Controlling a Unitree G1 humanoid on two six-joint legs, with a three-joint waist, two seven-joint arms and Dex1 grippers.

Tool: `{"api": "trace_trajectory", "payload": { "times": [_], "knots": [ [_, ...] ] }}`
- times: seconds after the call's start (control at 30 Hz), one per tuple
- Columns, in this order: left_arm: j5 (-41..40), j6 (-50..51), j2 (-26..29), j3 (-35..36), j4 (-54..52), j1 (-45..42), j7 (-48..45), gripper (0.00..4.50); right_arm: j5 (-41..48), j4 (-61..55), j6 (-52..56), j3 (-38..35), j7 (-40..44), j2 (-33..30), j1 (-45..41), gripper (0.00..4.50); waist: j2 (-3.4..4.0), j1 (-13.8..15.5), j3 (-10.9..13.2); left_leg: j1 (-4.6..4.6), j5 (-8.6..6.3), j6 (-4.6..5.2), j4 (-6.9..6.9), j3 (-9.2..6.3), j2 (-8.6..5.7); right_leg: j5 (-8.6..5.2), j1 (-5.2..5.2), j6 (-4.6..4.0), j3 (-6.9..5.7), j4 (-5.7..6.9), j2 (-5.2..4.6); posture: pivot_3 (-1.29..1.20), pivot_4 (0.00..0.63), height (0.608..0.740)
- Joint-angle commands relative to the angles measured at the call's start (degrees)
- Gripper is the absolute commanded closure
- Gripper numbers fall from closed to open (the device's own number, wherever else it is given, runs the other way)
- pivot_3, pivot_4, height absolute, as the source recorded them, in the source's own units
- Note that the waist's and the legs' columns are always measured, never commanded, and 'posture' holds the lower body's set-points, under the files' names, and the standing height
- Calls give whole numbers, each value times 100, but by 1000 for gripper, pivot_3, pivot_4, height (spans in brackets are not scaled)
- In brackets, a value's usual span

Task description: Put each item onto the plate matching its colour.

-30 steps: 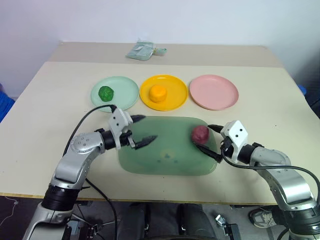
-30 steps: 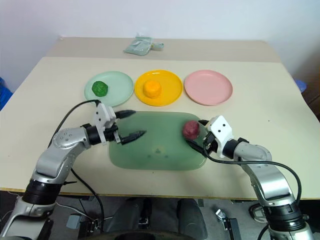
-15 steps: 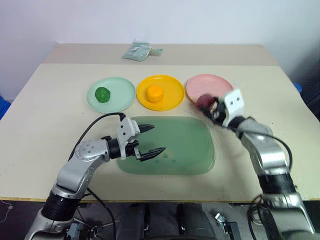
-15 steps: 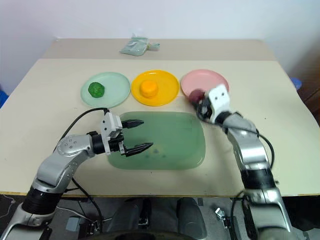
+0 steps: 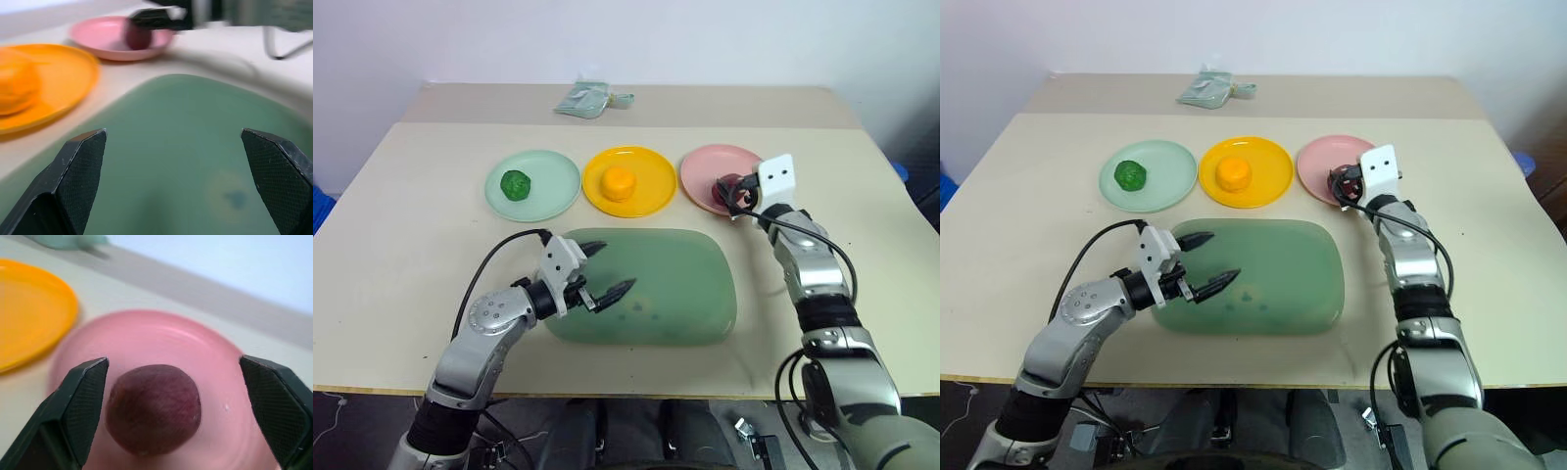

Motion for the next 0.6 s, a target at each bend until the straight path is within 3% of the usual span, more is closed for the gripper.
{"api": "trace_trajectory", "payload": {
  "times": [0.03, 0.3, 0.6],
  "knots": [
    [187, -265, 56, 796, 263, -58, 563, 0, 452, -857, -92, -340, 825, -461, 596, 35, 0, -13, 0, 1, 0, 0, 0, 0, 1, 0, 1, 0, 0, 0, 1, 0, 150, 740],
    [20, -687, 572, 2212, 710, 769, 530, 0, 1464, -1724, 442, -1082, 2509, -1585, 2085, 35, 2, -32, 0, 4, -11, 19, -4, 1, 9, -1, 0, -1, 1, -4, 0, 0, 150, 740],
    [-1, -621, 535, 2588, 361, 1376, 743, 0, 1369, -748, 196, -1141, 2982, -1763, 1796, 35, 2, -19, 0, 8, -19, 26, -4, 1, 9, 0, 6, -1, 3, -10, -11, 0, 150, 740]
  ]
}}
